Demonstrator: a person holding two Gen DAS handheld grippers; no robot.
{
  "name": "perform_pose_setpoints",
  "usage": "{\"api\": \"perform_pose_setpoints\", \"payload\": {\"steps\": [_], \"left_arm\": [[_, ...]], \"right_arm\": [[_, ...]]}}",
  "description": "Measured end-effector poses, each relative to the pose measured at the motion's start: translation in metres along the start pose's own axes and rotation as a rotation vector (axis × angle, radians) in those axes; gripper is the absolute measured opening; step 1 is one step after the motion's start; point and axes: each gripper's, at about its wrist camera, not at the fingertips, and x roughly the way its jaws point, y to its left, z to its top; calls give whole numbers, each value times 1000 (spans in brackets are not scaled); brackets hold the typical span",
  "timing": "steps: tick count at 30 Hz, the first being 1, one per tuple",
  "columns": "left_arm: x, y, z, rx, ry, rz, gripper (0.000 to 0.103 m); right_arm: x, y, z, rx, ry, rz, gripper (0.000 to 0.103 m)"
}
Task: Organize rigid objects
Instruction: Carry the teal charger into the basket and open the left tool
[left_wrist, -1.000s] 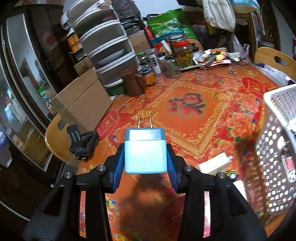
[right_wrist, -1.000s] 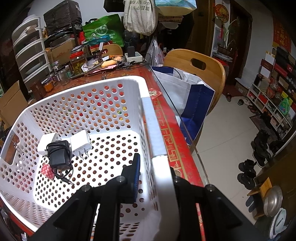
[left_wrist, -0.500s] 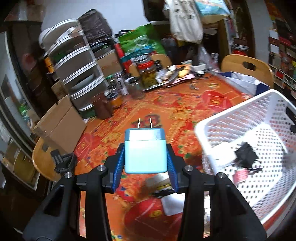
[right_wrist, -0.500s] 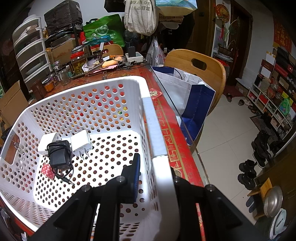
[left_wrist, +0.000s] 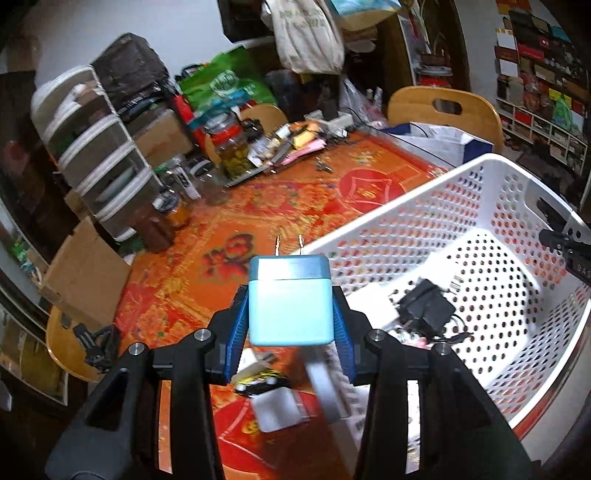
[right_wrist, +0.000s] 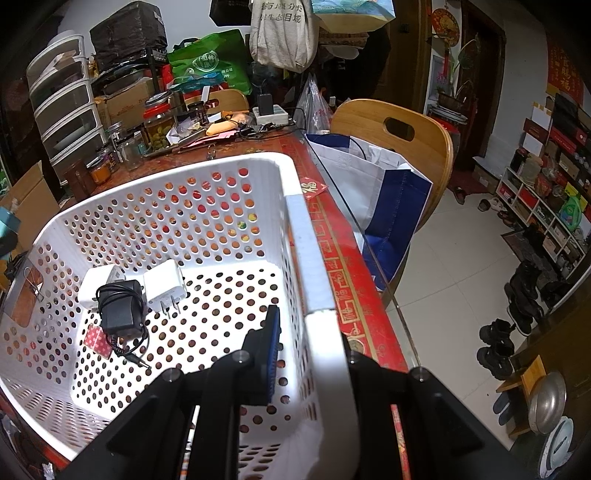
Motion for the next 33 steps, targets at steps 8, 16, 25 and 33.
{"api": "perform_pose_setpoints", "payload": {"steps": [8, 16, 25, 33], "left_arm": [[37, -41, 1, 97, 152, -110, 39], [65, -67, -6, 133, 252, -173, 39], [66, -74, -5, 163, 265, -212, 46], [-2, -7, -3, 17, 57, -216, 80]], "right_arm": [[-1, 4, 1, 0, -2, 12, 16], [0, 5, 1, 1, -2, 15, 16], [1, 4, 1, 1, 0, 14, 16], [4, 10, 1, -5, 8, 8, 16]]}}
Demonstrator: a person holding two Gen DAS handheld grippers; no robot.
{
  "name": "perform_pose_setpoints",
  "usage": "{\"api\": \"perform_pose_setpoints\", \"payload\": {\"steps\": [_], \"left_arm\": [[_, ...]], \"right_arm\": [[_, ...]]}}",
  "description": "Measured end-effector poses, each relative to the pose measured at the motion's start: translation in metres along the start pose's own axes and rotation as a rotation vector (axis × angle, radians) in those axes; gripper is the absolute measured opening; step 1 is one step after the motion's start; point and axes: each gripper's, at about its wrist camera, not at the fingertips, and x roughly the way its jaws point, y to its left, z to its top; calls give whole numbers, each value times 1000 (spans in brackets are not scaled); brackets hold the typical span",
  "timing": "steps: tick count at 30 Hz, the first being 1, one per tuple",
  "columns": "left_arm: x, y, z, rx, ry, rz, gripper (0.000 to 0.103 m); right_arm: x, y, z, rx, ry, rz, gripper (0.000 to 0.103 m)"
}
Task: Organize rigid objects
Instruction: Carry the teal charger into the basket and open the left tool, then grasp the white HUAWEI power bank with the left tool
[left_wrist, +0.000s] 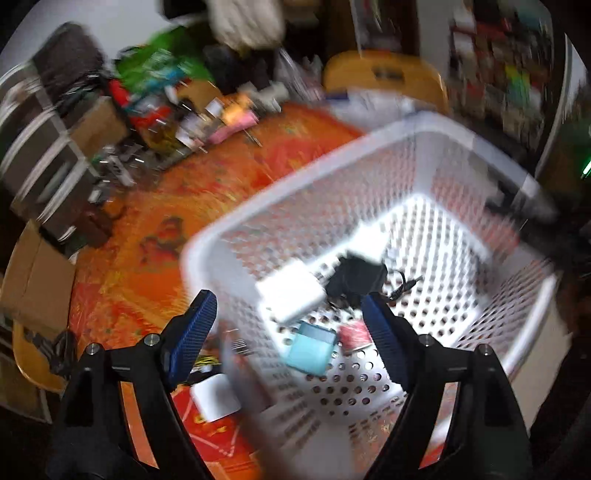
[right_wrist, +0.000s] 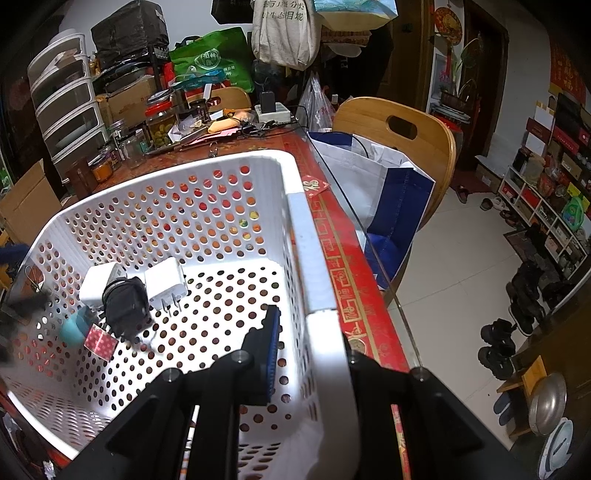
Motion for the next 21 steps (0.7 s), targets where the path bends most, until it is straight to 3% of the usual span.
{"api": "perform_pose_setpoints", "payload": {"steps": [2, 4, 6, 12, 16, 21], "left_arm": [[-30, 37, -9, -95, -70, 30, 87], [-46, 72, -21, -172, -110, 122, 103], [-37, 108, -38, -242, -67, 185, 103], [51, 165, -84, -384, 146, 124, 103], [88, 175, -96, -463, 185, 48, 103], [112, 163, -88, -461, 203, 46, 103]], "right_arm": [[0, -2, 0, -1, -1, 0, 16], [0, -1, 0, -2, -1, 0, 16], [0, -2, 0, 0, -2, 3, 16], [0, -2, -1, 1, -2, 2, 16], [0, -2, 0, 1, 0, 0, 16], [1, -4, 0, 3, 1, -3, 16]]}}
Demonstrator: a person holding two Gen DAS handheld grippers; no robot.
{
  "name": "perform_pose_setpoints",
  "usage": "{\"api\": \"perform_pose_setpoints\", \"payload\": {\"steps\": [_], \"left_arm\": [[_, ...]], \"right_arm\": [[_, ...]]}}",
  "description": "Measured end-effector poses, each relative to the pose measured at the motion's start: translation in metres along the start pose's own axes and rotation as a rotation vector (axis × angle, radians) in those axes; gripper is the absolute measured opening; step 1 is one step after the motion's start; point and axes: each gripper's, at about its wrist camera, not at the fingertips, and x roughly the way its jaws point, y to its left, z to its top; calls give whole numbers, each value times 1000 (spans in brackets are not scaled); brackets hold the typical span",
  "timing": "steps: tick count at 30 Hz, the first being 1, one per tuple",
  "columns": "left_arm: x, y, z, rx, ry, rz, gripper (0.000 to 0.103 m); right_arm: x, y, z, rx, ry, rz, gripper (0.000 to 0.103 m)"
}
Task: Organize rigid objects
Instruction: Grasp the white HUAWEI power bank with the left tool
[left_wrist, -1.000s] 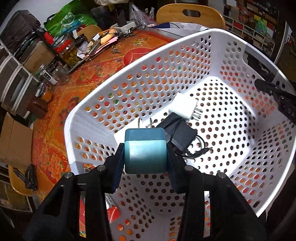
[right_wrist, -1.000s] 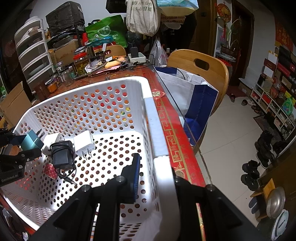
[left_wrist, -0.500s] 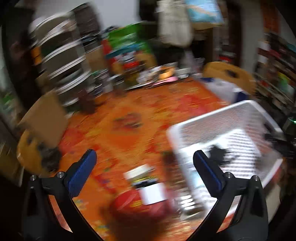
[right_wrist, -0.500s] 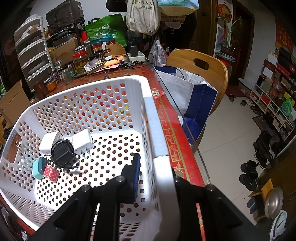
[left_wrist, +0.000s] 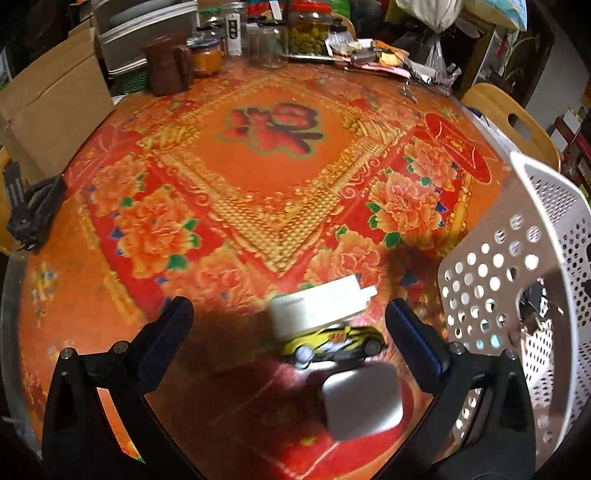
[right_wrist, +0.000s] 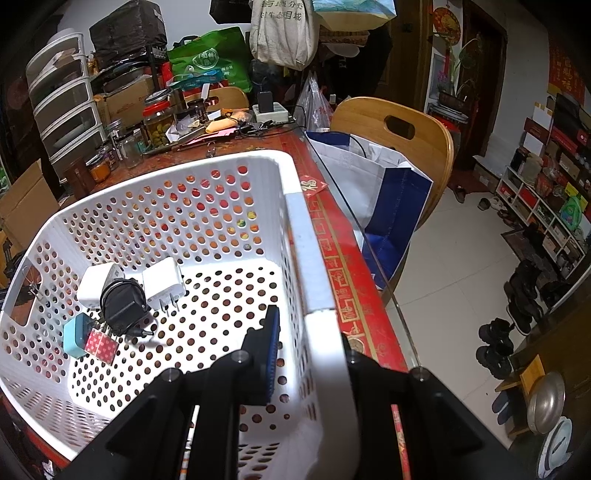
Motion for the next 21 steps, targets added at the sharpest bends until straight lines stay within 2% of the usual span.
{"api": "perform_pose_setpoints", "payload": {"steps": [8, 9, 11, 12, 15, 21], "left_arm": [[33, -19, 6, -10, 26, 0, 102], [35, -21, 7, -8, 28, 12, 98], [37, -21, 7, -11, 34, 28, 81], [39, -21, 7, -16, 44, 20, 63], [38, -23, 5, -4, 37, 49, 62], [14, -25, 4, 12, -47, 74, 62]], "right_arm": [[0, -1, 0, 1, 0, 0, 16], [0, -1, 0, 1, -1, 1, 16], [0, -1, 0, 1, -1, 1, 16], [0, -1, 0, 0, 0, 1, 16], [0, -1, 0, -1, 0, 0, 16], [0, 0, 0, -1, 0, 1, 16]]}}
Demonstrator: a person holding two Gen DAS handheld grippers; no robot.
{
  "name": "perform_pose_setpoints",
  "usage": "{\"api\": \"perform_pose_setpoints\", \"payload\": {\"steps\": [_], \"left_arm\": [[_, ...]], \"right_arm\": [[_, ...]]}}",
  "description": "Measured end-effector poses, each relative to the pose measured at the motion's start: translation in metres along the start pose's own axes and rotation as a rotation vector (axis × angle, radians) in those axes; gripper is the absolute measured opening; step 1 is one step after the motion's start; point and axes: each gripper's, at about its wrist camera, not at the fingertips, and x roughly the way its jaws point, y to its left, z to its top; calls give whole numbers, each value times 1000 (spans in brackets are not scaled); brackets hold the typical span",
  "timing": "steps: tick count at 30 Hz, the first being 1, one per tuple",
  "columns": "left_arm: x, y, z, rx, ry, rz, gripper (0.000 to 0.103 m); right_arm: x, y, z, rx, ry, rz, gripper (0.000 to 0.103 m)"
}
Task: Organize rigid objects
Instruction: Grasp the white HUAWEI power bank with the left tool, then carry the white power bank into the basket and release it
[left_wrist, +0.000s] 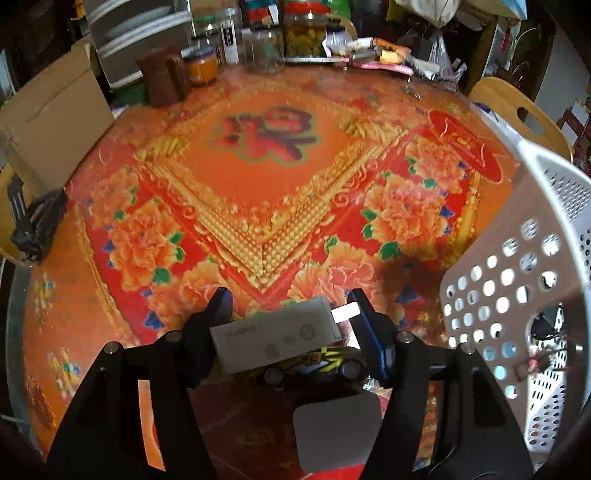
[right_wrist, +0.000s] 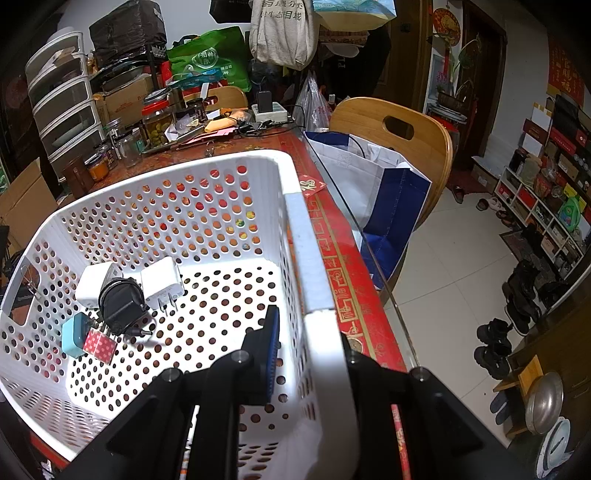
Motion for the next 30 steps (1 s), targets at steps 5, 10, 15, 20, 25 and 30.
{"api": "perform_pose_setpoints", "payload": {"steps": [5, 10, 15, 20, 25, 30], "left_arm": [[-24, 10, 2, -13, -60, 39, 62], [-53, 13, 9, 14, -147, 122, 62], [-89, -6, 20, 69, -220, 136, 62], [-115, -26, 24, 117, -257, 127, 62], [-138, -47, 27, 154, -286, 105, 62], [-156, -75, 25, 215, -304, 76, 63]], "right_arm": [[0, 0, 0, 0, 0, 1, 16], [0, 0, 0, -1, 0, 1, 16], [0, 0, 0, 1, 0, 1, 16], [0, 0, 0, 0, 0, 1, 16], [0, 0, 0, 0, 0, 1, 16], [0, 0, 0, -1, -1, 2, 16]]}}
